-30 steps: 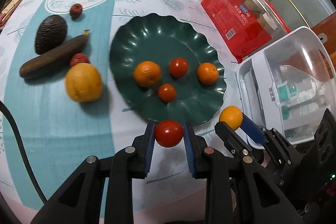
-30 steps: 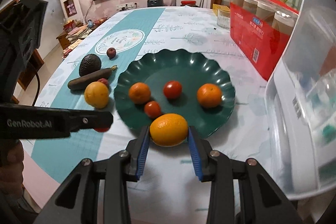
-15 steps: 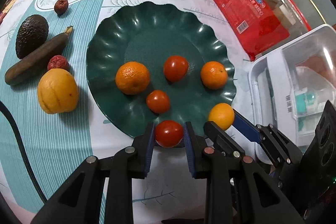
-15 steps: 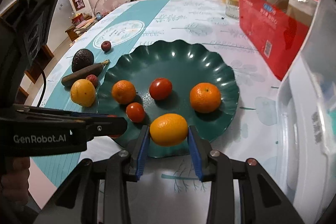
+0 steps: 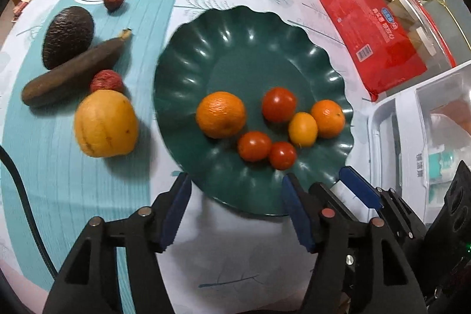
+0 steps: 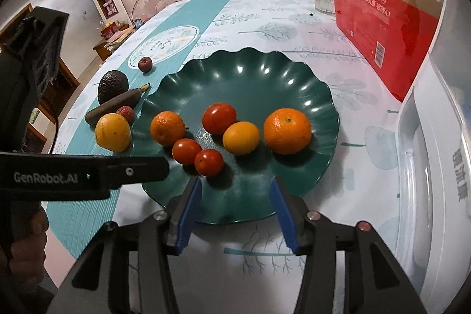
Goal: Organize fruits
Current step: 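Withdraw both open tools from the plate back toward the fruit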
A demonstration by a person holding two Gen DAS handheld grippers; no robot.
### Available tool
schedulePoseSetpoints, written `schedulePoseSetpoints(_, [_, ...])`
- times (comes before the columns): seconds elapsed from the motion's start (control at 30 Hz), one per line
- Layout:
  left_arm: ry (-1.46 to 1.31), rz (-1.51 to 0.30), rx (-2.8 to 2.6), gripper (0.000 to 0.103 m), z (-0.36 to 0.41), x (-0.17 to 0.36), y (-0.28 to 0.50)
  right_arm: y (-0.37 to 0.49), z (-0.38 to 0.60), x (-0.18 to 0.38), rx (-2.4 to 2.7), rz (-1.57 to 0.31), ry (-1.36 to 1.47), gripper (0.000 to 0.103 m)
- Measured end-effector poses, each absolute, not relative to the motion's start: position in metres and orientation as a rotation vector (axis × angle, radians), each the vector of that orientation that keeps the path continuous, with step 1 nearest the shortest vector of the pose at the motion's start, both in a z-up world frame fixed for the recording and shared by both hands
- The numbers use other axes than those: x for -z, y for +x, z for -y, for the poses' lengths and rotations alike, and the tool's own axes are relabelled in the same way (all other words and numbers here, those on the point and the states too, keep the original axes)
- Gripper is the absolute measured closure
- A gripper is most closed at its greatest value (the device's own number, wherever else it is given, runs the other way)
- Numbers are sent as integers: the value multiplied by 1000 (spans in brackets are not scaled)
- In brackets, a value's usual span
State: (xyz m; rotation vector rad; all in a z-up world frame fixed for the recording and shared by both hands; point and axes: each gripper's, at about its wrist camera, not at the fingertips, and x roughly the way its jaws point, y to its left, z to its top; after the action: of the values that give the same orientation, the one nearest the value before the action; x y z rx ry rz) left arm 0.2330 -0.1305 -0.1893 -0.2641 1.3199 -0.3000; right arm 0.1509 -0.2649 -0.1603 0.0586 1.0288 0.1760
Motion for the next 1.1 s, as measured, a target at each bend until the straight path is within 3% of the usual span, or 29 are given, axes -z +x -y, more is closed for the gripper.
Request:
schedulePoseSetpoints(0.4, [-351, -1216, 272, 28, 84, 162, 207, 134, 262, 159, -141, -1070, 106, 53])
schedulePoseSetpoints(1.1, [-322, -1259, 204, 25, -57, 153, 171, 112, 185, 165, -103, -1191, 208, 53])
